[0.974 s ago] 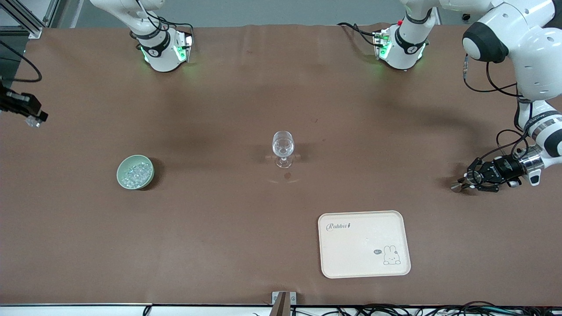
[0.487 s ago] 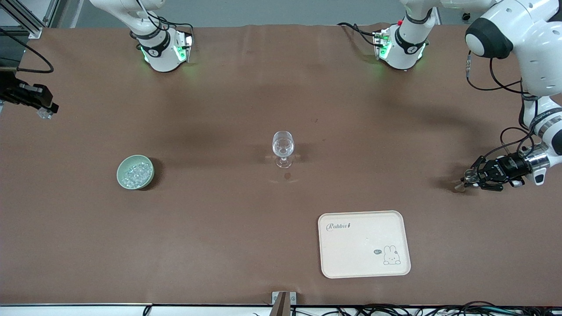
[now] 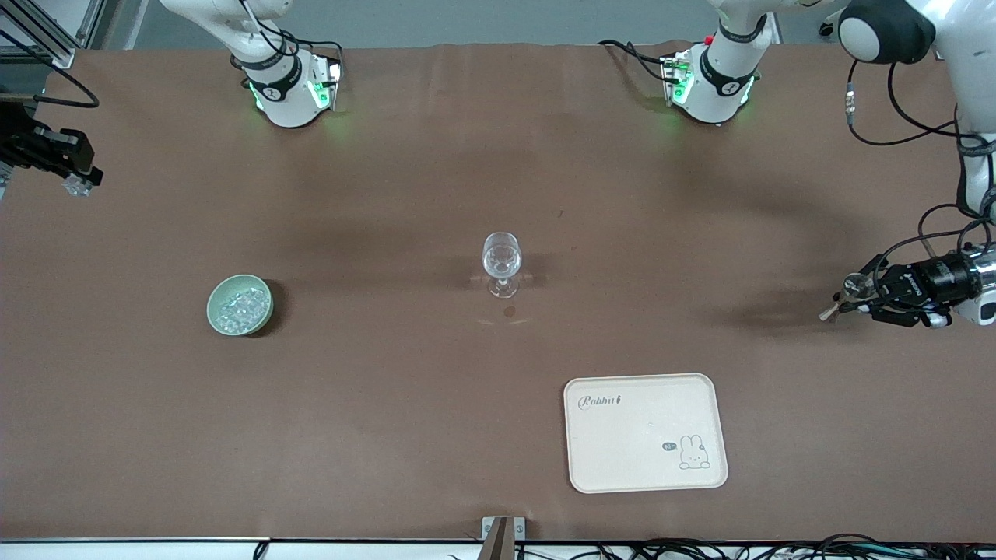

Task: Pour wine and add ice with both arms
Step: 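Lift the ice cube with the right gripper while the left gripper lifts the jigger, then carry the silver jigger with the left gripper to the wine glass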

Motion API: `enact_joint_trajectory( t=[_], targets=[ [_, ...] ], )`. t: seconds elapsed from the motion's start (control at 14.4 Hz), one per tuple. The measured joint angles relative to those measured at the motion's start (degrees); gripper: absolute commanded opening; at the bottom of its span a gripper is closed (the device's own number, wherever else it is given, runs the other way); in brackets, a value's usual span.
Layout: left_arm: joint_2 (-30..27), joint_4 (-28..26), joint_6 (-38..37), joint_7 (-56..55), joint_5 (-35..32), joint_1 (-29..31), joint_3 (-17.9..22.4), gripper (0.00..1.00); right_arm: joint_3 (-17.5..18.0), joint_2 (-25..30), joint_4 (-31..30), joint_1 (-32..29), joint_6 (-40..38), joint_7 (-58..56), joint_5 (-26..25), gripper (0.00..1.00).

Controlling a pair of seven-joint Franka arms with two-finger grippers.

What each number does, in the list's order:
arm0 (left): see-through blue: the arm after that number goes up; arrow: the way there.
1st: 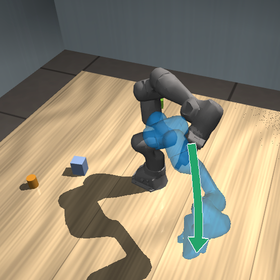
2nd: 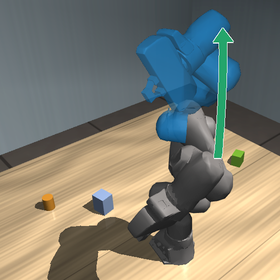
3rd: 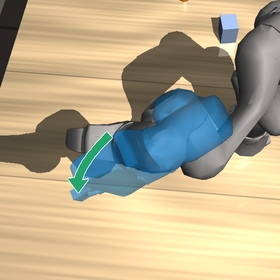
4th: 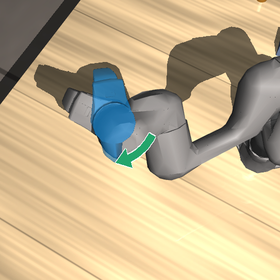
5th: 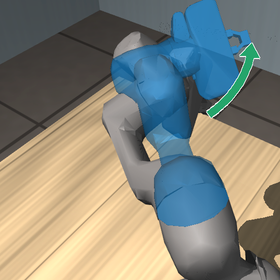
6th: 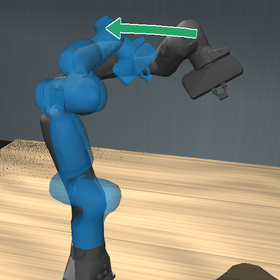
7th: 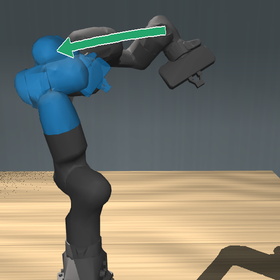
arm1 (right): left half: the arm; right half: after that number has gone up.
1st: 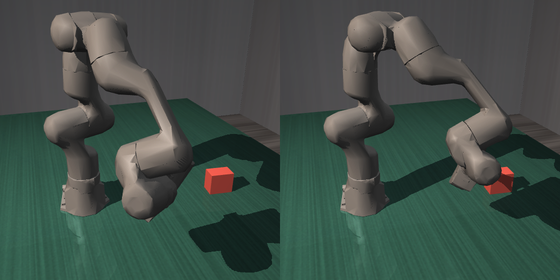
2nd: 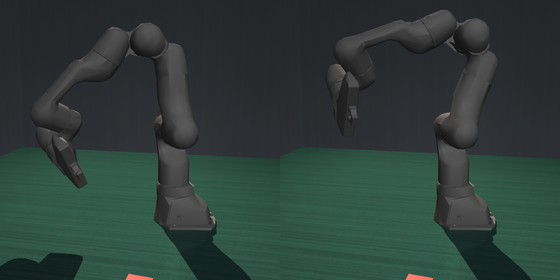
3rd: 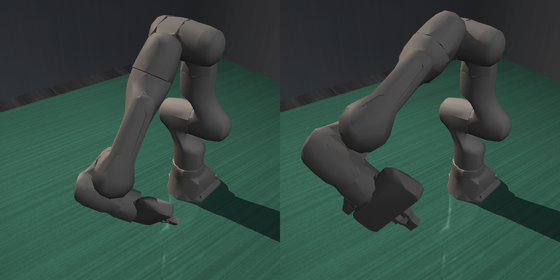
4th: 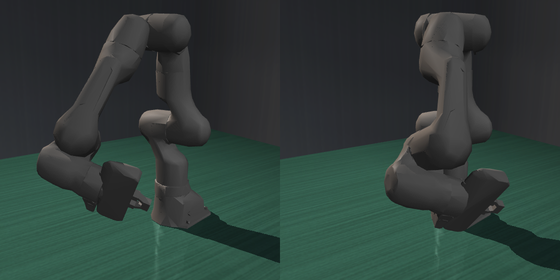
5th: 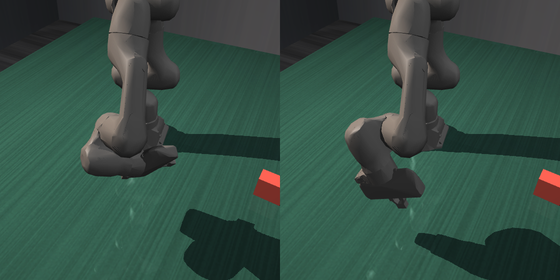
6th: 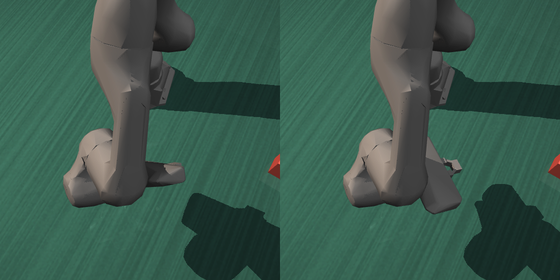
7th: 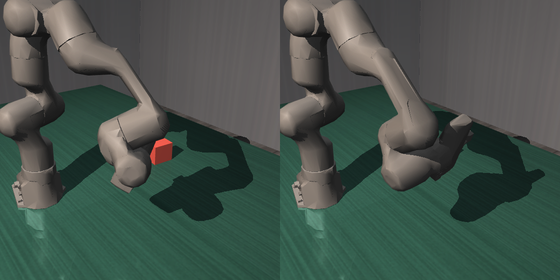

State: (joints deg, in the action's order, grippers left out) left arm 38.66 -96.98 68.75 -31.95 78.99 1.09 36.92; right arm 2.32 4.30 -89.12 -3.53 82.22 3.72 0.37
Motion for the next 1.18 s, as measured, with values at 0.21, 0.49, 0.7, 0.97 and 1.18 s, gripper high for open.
enact_joint_trajectory(
  t=[0.21, 0.49, 0.7, 0.97, 1.18],
  targets=[
    [-5.1, -0.2, -5.1, -2.2, -0.6, -1.3, -0.2, 0.01, -0.7, 0.0, 0.0, 0.4, 0.0, 0.0, 0.0, 0.01],
    [-12.1, -0.2, -6.8, -8.1, -4.3, -2.5, -3.4, 0.01, -1.0, -0.1, 0.0, 0.6, 0.0, 0.0, 0.0, 0.01],
    [-15.0, 0.2, -5.8, -12.9, -6.0, -4.0, -7.7, 0.01, -1.1, -0.1, 0.0, 0.6, 0.0, 0.0, 0.0, 0.01],
    [-17.0, 0.6, 2.4, -20.8, -6.2, -4.0, -17.8, 0.01, -1.1, -0.1, 0.0, 0.6, 0.0, 0.0, 0.0, 0.01],
    [-18.3, 0.6, 13.0, -27.2, -6.6, -4.2, -27.7, 0.01, -1.1, -0.1, 0.0, 0.7, 0.0, 0.0, 0.0, 0.01]
  ],
)
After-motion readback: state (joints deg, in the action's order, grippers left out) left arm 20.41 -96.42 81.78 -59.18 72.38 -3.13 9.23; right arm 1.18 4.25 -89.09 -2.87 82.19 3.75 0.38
